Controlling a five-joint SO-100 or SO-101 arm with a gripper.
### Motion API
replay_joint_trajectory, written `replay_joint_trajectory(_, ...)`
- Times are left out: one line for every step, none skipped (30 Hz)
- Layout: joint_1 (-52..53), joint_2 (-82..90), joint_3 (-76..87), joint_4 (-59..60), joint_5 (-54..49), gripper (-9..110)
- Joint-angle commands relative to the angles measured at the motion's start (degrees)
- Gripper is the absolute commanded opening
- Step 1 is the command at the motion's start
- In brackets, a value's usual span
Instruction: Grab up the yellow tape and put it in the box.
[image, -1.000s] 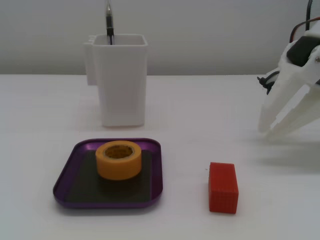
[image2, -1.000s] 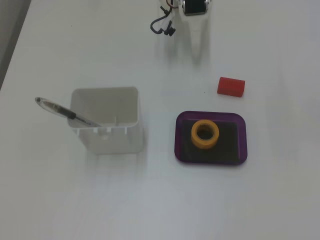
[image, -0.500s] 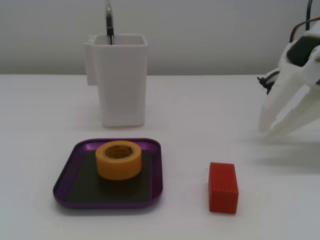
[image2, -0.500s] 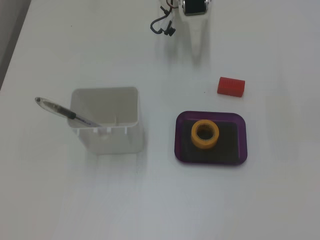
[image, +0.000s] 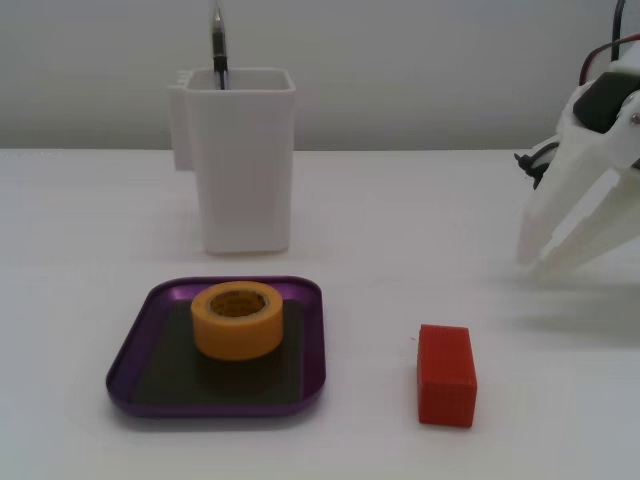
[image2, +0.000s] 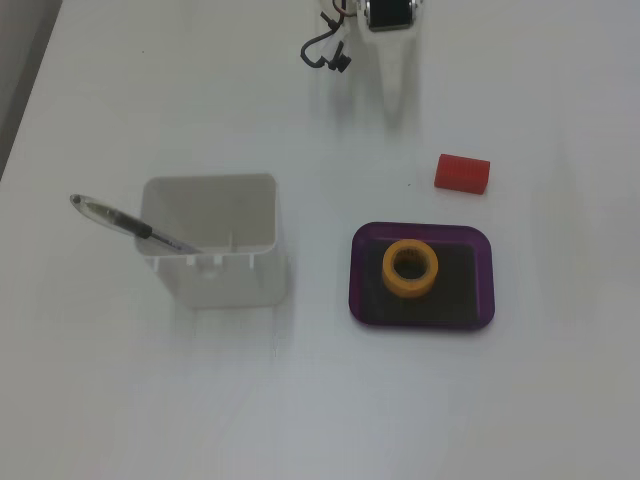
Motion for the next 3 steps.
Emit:
replay_joint_trajectory(-0.35, 5.36, 0.62, -0.88, -0.09, 0)
replay_joint_trajectory(-0.35, 5.36, 0.62, -0.88, -0.09, 0)
replay_joint_trajectory(-0.35, 5.36, 0.62, -0.88, -0.09, 0)
